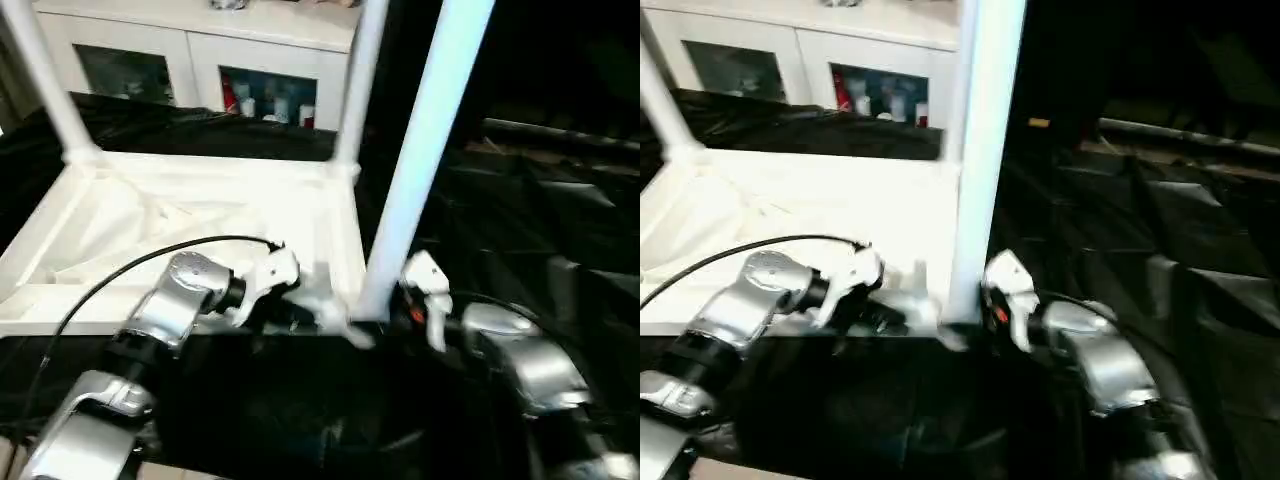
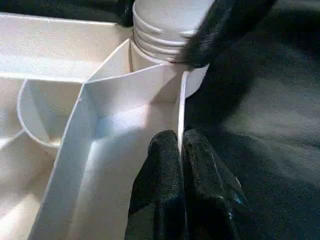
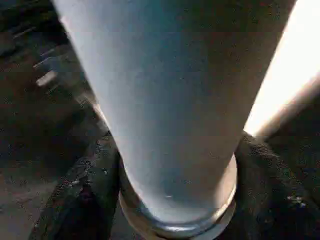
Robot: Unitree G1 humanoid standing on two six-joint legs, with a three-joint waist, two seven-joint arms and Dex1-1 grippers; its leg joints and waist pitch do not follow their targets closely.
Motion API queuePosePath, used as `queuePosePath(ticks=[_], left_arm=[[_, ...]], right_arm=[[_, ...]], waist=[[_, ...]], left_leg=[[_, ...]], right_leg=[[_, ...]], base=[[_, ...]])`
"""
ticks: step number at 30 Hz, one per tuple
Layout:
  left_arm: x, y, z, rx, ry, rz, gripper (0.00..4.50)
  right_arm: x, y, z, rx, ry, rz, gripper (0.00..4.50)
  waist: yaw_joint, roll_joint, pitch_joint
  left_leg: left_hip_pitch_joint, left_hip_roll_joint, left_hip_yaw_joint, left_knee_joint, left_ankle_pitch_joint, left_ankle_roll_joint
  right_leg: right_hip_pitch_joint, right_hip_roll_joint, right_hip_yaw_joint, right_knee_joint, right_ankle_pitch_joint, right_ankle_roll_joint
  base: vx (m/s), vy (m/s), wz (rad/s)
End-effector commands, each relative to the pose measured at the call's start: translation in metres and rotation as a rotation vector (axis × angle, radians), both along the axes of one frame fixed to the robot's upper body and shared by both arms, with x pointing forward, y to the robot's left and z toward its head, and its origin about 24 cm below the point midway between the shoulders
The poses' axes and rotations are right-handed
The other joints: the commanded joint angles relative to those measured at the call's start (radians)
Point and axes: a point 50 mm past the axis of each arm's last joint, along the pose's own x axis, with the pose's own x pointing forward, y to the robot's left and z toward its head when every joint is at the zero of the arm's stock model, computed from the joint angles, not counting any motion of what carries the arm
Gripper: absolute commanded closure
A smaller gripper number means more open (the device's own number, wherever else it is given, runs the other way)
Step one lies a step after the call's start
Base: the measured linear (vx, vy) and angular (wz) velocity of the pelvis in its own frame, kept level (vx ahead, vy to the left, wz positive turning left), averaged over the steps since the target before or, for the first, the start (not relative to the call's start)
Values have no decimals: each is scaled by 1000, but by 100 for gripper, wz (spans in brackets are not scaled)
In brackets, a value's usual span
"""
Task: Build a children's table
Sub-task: Rotate leg to tighten
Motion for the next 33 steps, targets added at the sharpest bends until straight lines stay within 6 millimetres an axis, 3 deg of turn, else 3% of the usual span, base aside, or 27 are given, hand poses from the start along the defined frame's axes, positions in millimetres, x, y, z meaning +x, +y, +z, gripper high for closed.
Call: queuePosePath(ticks=[1, 3, 5, 6, 10, 13, 14, 16, 17, 20, 21, 23, 24, 26, 28, 33], left_arm=[[7, -13, -2, -22, -41, 107, 450], [13, -31, -7, -20, -45, 231, 450], [13, -38, -9, -16, -42, 257, 450], [13, -44, -10, -12, -39, 272, 450], [9, -68, -13, -14, -31, 253, 450], [6, -76, -13, -13, -37, 201, 450], [6, -76, -13, -13, -38, 198, 450], [6, -69, -12, -6, -35, 182, 450], [6, -65, -12, -2, -31, 175, 450], [6, -55, -10, -1, -29, 141, 450], [7, -51, -10, 6, -36, 120, 450], [7, -43, -8, 9, -40, 90, 450], [8, -39, -6, 7, -45, 72, 450], [7, -33, -3, 3, -32, 42, 450], [6, -29, -1, 3, -29, 9, 450], [-4, -10, 4, -3, 25, -134, 450]], right_arm=[[-2, 19, -11, -8, 46, -16, 176], [11, 33, -21, 24, 113, -251, 177], [14, 37, -24, 21, 136, -310, 177], [17, 40, -26, 13, 139, -337, 177], [20, 57, -29, -4, 134, -360, 177], [22, 66, -23, 33, 113, -343, 177], [22, 66, -22, 38, 111, -343, 142], [23, 62, -19, 81, 107, -318, 121], [22, 60, -17, 86, 94, -298, 105], [22, 50, -11, 81, 47, -236, 89], [19, 46, -8, 76, 26, -176, 74], [13, 36, -3, 73, 2, -72, 74], [9, 31, -1, 75, -5, -19, 74], [3, 22, 2, 72, -8, 51, 74], [0, 16, 4, 67, -8, 91, 74], [-15, -3, 9, -2, -4, 276, 74]], waist=[[-1, -1, -41], [-8, 2, -40], [-9, -1, -43], [-5, 7, -43], [-3, 7, -43], [0, 9, -45], [0, 11, -46], [0, 18, -46], [0, 27, -47], [-2, 31, -50], [1, 27, -51], [2, 33, -55], [6, 30, -56], [4, 24, -57], [9, 25, -55], [6, 35, -50]], left_leg=[[8, 26, -3, -72, -243, -16], [6, 26, -8, -78, -274, -38], [8, 24, -9, -77, -276, -47], [11, 25, -7, -76, -275, -45], [8, 22, -7, -76, -291, -40], [5, 20, -6, -76, -277, -27], [4, 20, -7, -77, -274, -24], [6, 21, -7, -78, -276, -25], [6, 21, -9, -79, -281, -27], [2, 20, -9, -78, -272, -23], [1, 20, -7, -75, -250, -13], [-1, 19, -6, -69, -208, 1], [-3, 18, -5, -65, -170, 16], [-5, 17, -2, -60, -141, 39], [-4, 17, -2, -59, -131, 56], [1, 24, -1, -64, -183, 45]], right_leg=[[27, -67, 38, -88, -311, -167], [23, -67, 36, -91, -347, -149], [23, -67, 36, -93, -350, -140], [19, -65, 39, -94, -312, -146], [21, -65, 39, -96, -305, -144], [24, -63, 39, -96, -281, -139], [25, -61, 38, -96, -276, -138], [24, -60, 38, -95, -255, -143], [25, -60, 38, -93, -247, -147], [32, -57, 37, -90, -198, -158], [34, -56, 37, -88, -159, -162], [40, -54, 36, -77, -65, -183], [46, -53, 35, -72, 5, -196], [48, -53, 34, -65, 60, -219], [48, -56, 34, -64, 55, -228], [43, -56, 34, -71, -24, -241]], base=[[0, 0, 0], [0, 0, 0], [0, 0, 0], [0, 0, 0], [0, 0, 0], [0, 0, 0], [0, 0, 0], [0, 0, 0], [0, 0, 0], [0, 0, 0], [0, 0, 0], [0, 0, 0], [0, 0, 0], [0, 0, 0], [0, 0, 0], [0, 0, 0]])
